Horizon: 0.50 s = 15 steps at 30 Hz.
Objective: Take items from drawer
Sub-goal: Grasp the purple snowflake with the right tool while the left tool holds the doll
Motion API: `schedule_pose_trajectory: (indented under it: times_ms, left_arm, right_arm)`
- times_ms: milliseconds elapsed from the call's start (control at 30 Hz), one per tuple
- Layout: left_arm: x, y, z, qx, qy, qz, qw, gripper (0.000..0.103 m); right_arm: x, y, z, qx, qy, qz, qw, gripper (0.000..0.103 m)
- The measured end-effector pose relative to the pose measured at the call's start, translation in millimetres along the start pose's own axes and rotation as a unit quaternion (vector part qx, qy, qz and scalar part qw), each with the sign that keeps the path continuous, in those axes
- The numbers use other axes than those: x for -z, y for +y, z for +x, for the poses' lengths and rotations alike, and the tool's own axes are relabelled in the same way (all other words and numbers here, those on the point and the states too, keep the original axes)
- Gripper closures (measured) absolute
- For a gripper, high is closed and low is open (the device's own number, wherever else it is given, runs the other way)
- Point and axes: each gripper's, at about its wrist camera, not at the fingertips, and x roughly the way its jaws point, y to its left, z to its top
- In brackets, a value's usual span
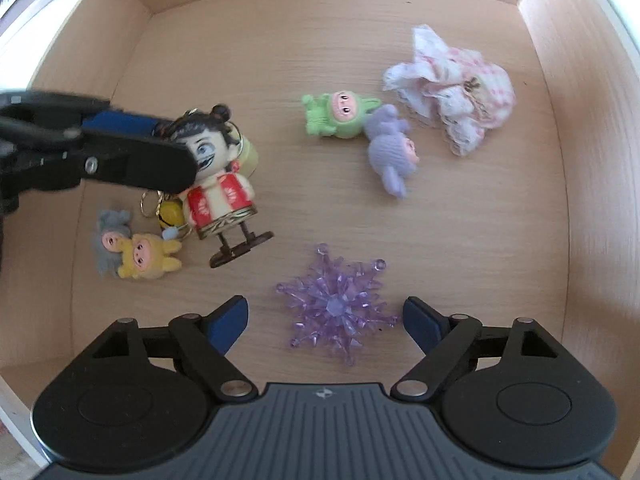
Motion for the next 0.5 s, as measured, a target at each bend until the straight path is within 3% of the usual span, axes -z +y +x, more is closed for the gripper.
schedule_pose_trajectory:
  times_ms: [67, 200, 300, 333, 367, 500]
  left_arm:
    - [0.3, -0.8, -0.6, -0.010, -0.002, 0.001, 1.0000, 0.068]
    - [2.6, -11.4, -3.3, -0.043, -0.009, 0.030, 0.9986, 0.068]
    - [9.0, -25.7, -7.6, -0.064, 0.014, 0.059, 0.9961, 0.068]
    - [11.7, -32.5, -9.9, -0.073, 0.023, 0.074, 0.9943, 0.068]
    - [14.1, -39.9, -12.5, -0.086, 0.031, 0.092, 0.9916, 0.068]
    - [15.7, -69.7, -23.3, -0.151, 0.042, 0.161, 0.9745, 0.068]
  right_arm:
    - [2.2, 8.6, -1.8, 0.026, -0.009, -0.028, 0.999, 0.045]
    - [12.7, 18.3, -13.1, 0.034, -0.041, -0.043, 0.998, 0.045]
    - [25.4, 21.0, -29.3, 0.035, -0.085, -0.048, 0.995, 0.046]
    - [29.6, 19.6, -35.7, 0.030, -0.101, -0.044, 0.993, 0.065]
    - [33.8, 17.2, -41.8, 0.021, -0.114, -0.038, 0.993, 0.072]
    - [43.2, -8.1, -63.8, -0.017, -0.174, -0.013, 0.985, 0.072]
